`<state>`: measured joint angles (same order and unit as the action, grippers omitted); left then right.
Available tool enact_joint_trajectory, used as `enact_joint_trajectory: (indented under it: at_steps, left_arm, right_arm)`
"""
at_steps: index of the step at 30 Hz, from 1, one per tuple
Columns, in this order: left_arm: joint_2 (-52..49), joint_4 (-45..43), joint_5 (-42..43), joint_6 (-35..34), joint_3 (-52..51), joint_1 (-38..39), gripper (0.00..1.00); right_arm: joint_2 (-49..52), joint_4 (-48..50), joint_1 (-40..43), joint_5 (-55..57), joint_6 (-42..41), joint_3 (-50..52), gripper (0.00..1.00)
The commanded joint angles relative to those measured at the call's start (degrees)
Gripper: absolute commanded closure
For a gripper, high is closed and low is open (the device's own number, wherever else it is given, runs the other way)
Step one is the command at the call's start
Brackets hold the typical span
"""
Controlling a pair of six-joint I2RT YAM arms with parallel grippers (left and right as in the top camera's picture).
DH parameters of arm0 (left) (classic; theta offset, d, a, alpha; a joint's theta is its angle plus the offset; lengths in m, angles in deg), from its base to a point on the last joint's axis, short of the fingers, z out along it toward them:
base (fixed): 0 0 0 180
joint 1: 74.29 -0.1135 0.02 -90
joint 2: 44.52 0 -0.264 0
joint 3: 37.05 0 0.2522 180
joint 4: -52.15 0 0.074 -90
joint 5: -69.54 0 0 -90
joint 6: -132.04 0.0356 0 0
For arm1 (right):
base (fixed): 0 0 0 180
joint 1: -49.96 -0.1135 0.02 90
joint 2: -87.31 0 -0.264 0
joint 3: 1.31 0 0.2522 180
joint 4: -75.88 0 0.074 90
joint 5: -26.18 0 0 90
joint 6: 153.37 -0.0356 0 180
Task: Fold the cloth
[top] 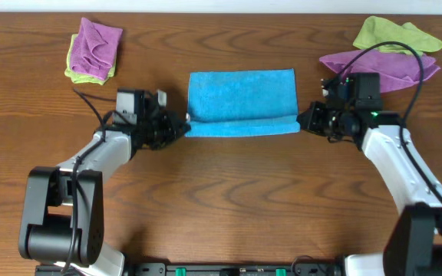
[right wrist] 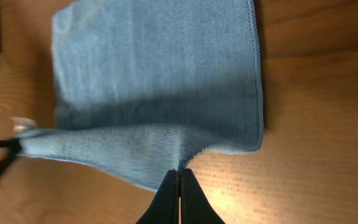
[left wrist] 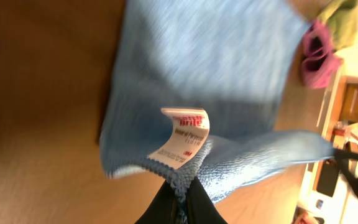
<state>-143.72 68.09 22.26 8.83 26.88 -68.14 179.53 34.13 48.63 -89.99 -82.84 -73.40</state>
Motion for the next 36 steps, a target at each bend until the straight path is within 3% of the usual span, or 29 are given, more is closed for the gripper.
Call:
enact_joint_trajectory:
  at_steps: [1, 8, 20, 30, 36]
  left_arm:
    - [1.0, 0.1, -3.4, -0.2, 3.6, -0.1, 0.94]
    - [-1.3, -3.3, -5.0, -0.2, 8.3, -0.1, 0.94]
    - [-19.2, -2.6, -0.6, 0.4, 28.8, -0.2, 0.94]
    - [-32.9, 0.0, 3.7, -0.2, 47.7, -0.5, 0.94]
    - [-34.1, 14.8, 7.2, 4.7, 50.5, -1.0, 0.94]
  right_arm:
    - [3.5, 2.6, -1.9, 0.9, -2.7, 0.0, 0.99]
    - [7.3, 13.1, -2.4, 2.2, -8.1, 0.0, 0.98]
    - [11.3, 27.4, -2.3, 7.2, -13.1, -2.1, 0.98]
    - [23.1, 25.6, -2.1, 6.7, -13.6, -17.7, 0.99]
    - [22.6, 17.6, -2.1, 1.2, -14.2, -18.8, 0.99]
